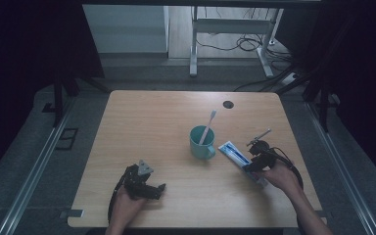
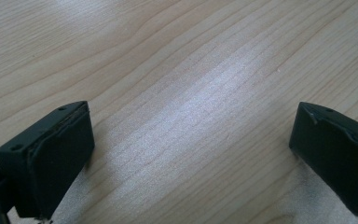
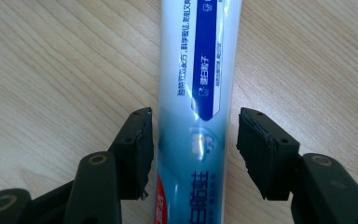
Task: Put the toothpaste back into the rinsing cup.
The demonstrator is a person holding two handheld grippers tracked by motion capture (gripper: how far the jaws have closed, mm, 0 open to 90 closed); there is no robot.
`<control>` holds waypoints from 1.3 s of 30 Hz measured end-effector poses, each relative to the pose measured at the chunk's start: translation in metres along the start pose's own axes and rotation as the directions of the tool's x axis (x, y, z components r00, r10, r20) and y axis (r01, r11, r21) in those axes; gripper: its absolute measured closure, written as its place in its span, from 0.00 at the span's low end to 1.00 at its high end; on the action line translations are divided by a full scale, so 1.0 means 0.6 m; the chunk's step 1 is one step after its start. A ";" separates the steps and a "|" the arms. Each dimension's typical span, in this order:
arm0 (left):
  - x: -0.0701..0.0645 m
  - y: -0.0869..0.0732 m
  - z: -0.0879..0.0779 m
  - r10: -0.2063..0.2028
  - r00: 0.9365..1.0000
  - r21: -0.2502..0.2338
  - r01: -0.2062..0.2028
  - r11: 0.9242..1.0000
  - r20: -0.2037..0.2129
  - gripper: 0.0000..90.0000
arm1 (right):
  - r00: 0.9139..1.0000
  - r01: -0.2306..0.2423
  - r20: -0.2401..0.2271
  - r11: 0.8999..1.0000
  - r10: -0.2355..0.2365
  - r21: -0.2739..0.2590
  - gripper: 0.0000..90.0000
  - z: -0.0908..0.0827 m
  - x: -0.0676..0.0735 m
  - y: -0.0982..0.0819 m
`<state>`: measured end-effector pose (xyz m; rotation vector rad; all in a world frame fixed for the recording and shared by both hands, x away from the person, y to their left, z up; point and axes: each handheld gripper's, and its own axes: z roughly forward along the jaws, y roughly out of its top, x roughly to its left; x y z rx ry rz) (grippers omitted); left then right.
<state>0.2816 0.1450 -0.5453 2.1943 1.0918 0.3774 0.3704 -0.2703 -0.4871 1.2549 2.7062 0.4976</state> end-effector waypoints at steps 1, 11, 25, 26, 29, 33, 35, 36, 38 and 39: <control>0.000 0.000 0.000 0.000 1.000 0.000 0.000 1.000 0.000 0.00 | 1.000 -0.002 0.001 1.000 0.002 0.013 0.51 0.002 0.000 0.004; 0.000 0.000 0.000 0.000 1.000 0.000 0.000 1.000 0.000 0.00 | 1.000 0.017 0.006 0.994 -0.018 0.112 0.49 0.017 0.003 0.036; 0.000 0.000 0.000 0.001 1.000 0.000 -0.001 1.000 0.000 0.00 | 0.999 0.040 0.011 0.972 -0.044 0.232 0.48 0.042 0.003 0.074; 0.000 0.000 0.000 0.001 1.000 0.000 -0.001 1.000 0.000 0.00 | 0.999 0.046 0.007 0.970 -0.049 0.240 0.49 0.044 0.004 0.076; 0.000 0.000 0.000 0.001 1.000 0.001 -0.001 1.000 0.000 0.00 | 0.999 0.049 0.012 0.967 -0.053 0.251 0.50 0.046 0.004 0.078; 0.000 0.000 0.000 0.001 1.000 0.000 -0.001 1.000 0.000 0.00 | 0.999 0.035 0.015 0.964 -0.040 0.263 0.53 0.051 0.005 0.081; 0.000 0.000 0.000 0.001 1.000 0.000 -0.001 1.000 0.000 0.00 | 0.999 0.024 0.019 0.963 -0.030 0.268 0.55 0.051 0.005 0.082; 0.000 0.000 0.000 0.001 1.000 0.000 -0.001 1.000 0.000 0.00 | 0.999 0.024 0.018 0.963 -0.029 0.268 0.56 0.051 0.005 0.082; 0.000 0.000 0.000 0.001 1.000 0.000 -0.001 1.000 0.000 0.00 | 1.000 0.004 0.025 0.961 -0.012 0.275 0.60 0.049 0.006 0.083; 0.000 0.000 0.000 0.001 1.000 0.001 -0.001 1.000 0.000 0.00 | 1.000 0.001 0.024 0.962 -0.008 0.275 0.63 0.048 0.006 0.083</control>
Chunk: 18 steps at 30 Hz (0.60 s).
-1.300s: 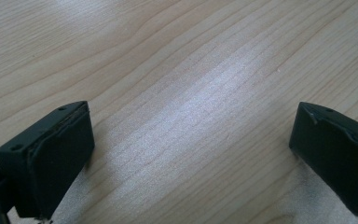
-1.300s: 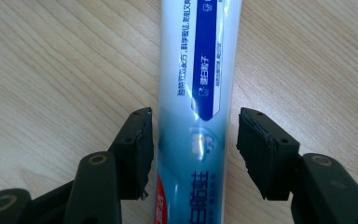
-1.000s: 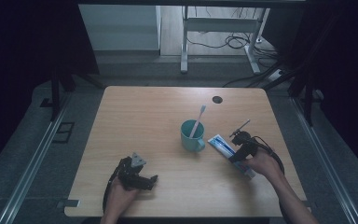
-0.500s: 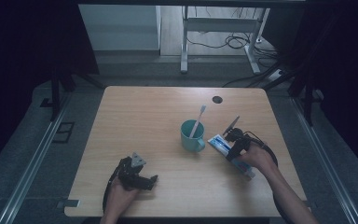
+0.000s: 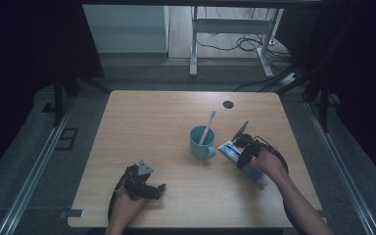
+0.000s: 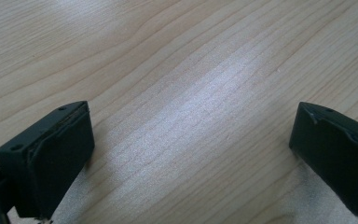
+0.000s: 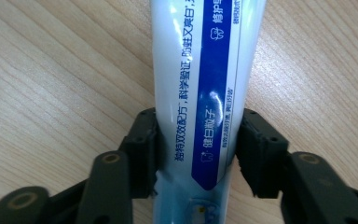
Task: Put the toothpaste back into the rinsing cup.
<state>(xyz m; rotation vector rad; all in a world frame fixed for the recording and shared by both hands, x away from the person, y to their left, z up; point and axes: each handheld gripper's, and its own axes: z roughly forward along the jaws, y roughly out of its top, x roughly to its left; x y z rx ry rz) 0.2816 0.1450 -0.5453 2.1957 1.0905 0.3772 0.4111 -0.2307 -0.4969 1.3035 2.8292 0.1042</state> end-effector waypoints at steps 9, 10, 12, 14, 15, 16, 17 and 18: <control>0.000 0.000 0.000 0.002 1.000 -0.001 -0.002 1.000 0.002 0.00 | 1.000 -0.001 -0.014 0.998 0.000 -0.057 0.78 -0.013 -0.003 -0.014; 0.000 0.000 0.000 0.001 1.000 -0.001 -0.001 1.000 0.002 0.00 | 1.000 -0.005 -0.016 0.998 0.004 -0.069 0.79 -0.014 -0.004 -0.017; 0.000 0.000 0.000 0.002 1.000 -0.001 -0.002 1.000 0.002 0.00 | 1.000 -0.005 -0.020 0.997 0.004 -0.072 0.79 -0.015 -0.005 -0.019; 0.000 0.000 0.000 0.002 1.000 -0.001 -0.002 1.000 0.002 0.00 | 1.000 -0.003 -0.025 0.996 0.001 -0.084 0.80 -0.016 -0.006 -0.024; 0.000 0.000 0.000 0.000 1.000 -0.001 0.000 1.000 0.002 0.00 | 1.000 -0.003 -0.025 0.996 0.001 -0.091 0.80 -0.017 -0.006 -0.027; 0.000 0.000 0.000 0.000 1.000 -0.001 0.000 1.000 0.003 0.00 | 1.000 -0.004 -0.031 0.995 0.001 -0.096 0.80 -0.018 -0.006 -0.028; 0.000 0.000 0.000 0.001 1.000 -0.001 -0.001 1.000 0.002 0.00 | 1.000 -0.003 -0.031 0.994 0.000 -0.110 0.80 -0.019 -0.006 -0.031; 0.000 0.000 0.000 0.001 1.000 -0.001 -0.001 1.000 0.002 0.00 | 1.000 -0.003 -0.031 0.993 0.000 -0.118 0.80 -0.020 -0.006 -0.034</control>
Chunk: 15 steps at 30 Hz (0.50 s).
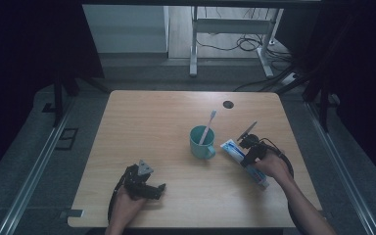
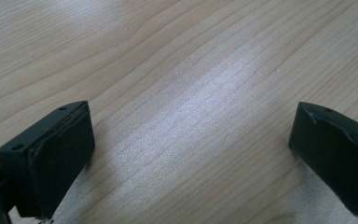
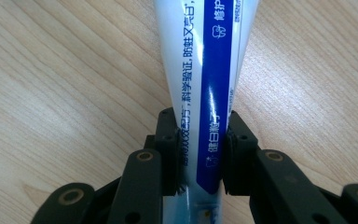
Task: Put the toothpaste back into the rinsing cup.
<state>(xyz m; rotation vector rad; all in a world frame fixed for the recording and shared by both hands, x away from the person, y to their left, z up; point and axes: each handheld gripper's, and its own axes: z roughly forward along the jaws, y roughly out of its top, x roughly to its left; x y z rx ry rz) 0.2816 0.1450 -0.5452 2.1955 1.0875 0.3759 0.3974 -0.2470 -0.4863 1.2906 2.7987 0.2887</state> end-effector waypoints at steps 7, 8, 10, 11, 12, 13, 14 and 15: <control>0.000 0.000 0.000 0.000 1.000 0.000 0.000 1.000 0.000 0.00 | 1.000 0.004 0.003 0.998 -0.004 -0.063 0.80 -0.018 0.002 -0.011; 0.000 0.000 0.000 0.000 1.000 0.000 0.000 1.000 0.000 0.00 | 1.000 0.005 0.002 0.996 -0.005 -0.087 0.80 -0.025 0.003 -0.015; 0.000 0.000 0.000 -0.001 1.000 0.000 0.001 1.000 0.000 0.00 | 1.000 0.007 -0.002 0.994 -0.008 -0.106 0.80 -0.030 0.004 -0.018; 0.000 0.000 0.000 -0.001 1.000 0.000 0.001 1.000 0.001 0.00 | 1.000 0.007 -0.002 0.994 -0.008 -0.106 0.80 -0.030 0.004 -0.018; 0.000 0.000 0.000 0.000 1.000 0.001 0.000 1.000 0.000 0.00 | 1.000 0.008 -0.001 0.992 -0.008 -0.125 0.80 -0.034 0.005 -0.022; 0.000 0.000 0.000 -0.001 1.000 0.000 0.001 1.000 0.001 0.00 | 1.000 0.008 -0.001 0.992 -0.008 -0.125 0.80 -0.034 0.005 -0.022; 0.000 0.000 0.000 0.001 1.000 0.000 -0.001 1.000 0.000 0.00 | 1.000 0.007 -0.002 0.991 -0.007 -0.135 0.80 -0.037 0.006 -0.024; 0.000 0.000 0.000 0.000 1.000 0.000 0.000 1.000 0.001 0.00 | 1.000 0.004 -0.005 0.988 -0.005 -0.156 0.80 -0.041 0.006 -0.027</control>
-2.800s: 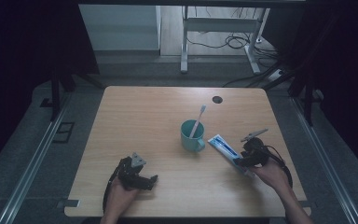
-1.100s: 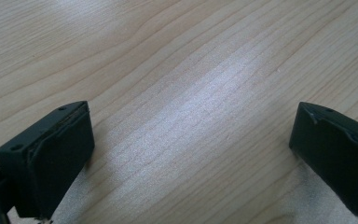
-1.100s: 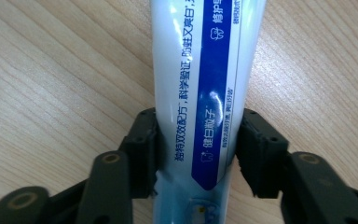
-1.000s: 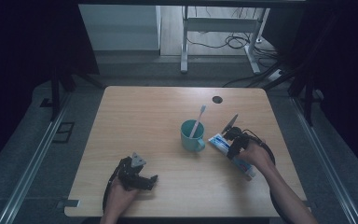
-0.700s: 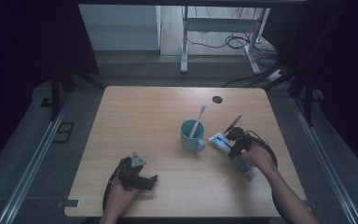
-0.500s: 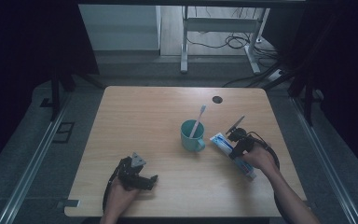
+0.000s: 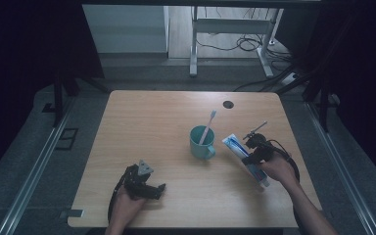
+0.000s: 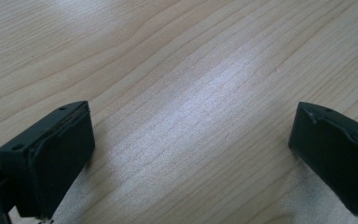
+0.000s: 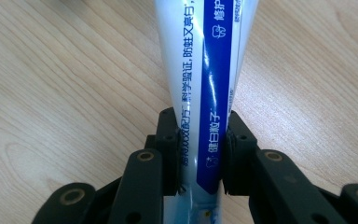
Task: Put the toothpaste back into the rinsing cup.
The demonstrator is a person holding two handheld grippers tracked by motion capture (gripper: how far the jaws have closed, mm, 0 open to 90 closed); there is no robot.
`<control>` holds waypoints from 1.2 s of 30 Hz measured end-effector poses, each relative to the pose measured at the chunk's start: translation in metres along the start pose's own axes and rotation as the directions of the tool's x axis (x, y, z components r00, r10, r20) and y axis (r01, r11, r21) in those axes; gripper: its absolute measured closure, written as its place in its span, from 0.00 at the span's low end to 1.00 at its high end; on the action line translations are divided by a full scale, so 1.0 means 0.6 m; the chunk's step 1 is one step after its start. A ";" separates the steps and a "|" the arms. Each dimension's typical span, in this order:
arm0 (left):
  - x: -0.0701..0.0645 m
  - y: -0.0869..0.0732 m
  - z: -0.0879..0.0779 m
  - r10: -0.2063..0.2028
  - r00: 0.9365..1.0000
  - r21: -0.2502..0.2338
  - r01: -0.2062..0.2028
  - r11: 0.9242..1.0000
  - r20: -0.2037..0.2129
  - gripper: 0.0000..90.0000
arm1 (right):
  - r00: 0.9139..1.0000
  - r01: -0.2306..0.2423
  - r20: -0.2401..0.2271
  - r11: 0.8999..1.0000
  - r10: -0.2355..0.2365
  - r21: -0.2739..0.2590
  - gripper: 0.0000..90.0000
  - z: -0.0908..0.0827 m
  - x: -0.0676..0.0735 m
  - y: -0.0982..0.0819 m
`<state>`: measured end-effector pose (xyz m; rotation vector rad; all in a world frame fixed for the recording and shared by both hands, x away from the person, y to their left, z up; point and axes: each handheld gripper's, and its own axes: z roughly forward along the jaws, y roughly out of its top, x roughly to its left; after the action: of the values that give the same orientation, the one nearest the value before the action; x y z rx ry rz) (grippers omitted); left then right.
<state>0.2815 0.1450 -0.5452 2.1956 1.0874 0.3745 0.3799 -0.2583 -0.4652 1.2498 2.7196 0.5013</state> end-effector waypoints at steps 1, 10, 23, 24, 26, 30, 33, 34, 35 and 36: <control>0.000 0.000 0.000 0.001 1.000 0.000 -0.001 1.000 -0.001 0.00 | 1.000 0.000 0.000 1.000 0.000 0.000 0.80 0.000 0.000 0.000; 0.000 0.000 0.000 0.004 1.000 0.000 -0.004 1.000 -0.001 0.00 | 1.000 0.003 -0.007 0.997 -0.004 -0.083 0.81 -0.019 0.006 -0.009; 0.000 0.000 0.000 0.003 1.000 0.000 -0.003 1.000 -0.001 0.00 | 1.000 0.009 -0.021 0.974 -0.014 -0.227 0.81 -0.043 0.019 -0.016; 0.000 0.000 0.000 0.003 1.000 0.000 -0.003 1.000 -0.001 0.00 | 1.000 0.009 -0.021 0.974 -0.014 -0.227 0.81 -0.043 0.019 -0.016; 0.000 0.000 0.000 0.001 1.000 0.000 -0.001 1.000 -0.001 0.00 | 1.000 0.010 -0.025 0.970 -0.016 -0.241 0.80 -0.045 0.021 -0.016; 0.000 0.000 0.000 -0.002 1.000 0.000 0.002 1.000 0.000 0.00 | 1.000 0.007 -0.025 0.961 -0.014 -0.278 0.81 -0.050 0.023 -0.017; 0.000 0.000 0.000 0.000 1.000 0.000 0.000 1.000 -0.001 0.00 | 0.999 0.011 -0.028 0.947 -0.021 -0.320 0.81 -0.058 0.027 -0.017; 0.000 0.000 0.000 0.001 1.000 0.000 -0.001 1.000 -0.001 0.00 | 0.999 0.011 -0.028 0.947 -0.021 -0.320 0.81 -0.058 0.027 -0.017; 0.000 0.000 0.000 0.000 1.000 0.000 0.000 1.000 -0.001 0.00 | 0.999 0.011 -0.031 0.945 -0.023 -0.326 0.81 -0.060 0.028 -0.017; 0.000 0.000 0.000 0.001 1.000 0.000 -0.001 1.000 -0.002 0.00 | 0.999 0.011 -0.034 0.941 -0.024 -0.339 0.81 -0.063 0.030 -0.016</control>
<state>0.2816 0.1451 -0.5452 2.1964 1.0871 0.3770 0.3525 -0.2600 -0.4323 1.1318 2.5241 0.9519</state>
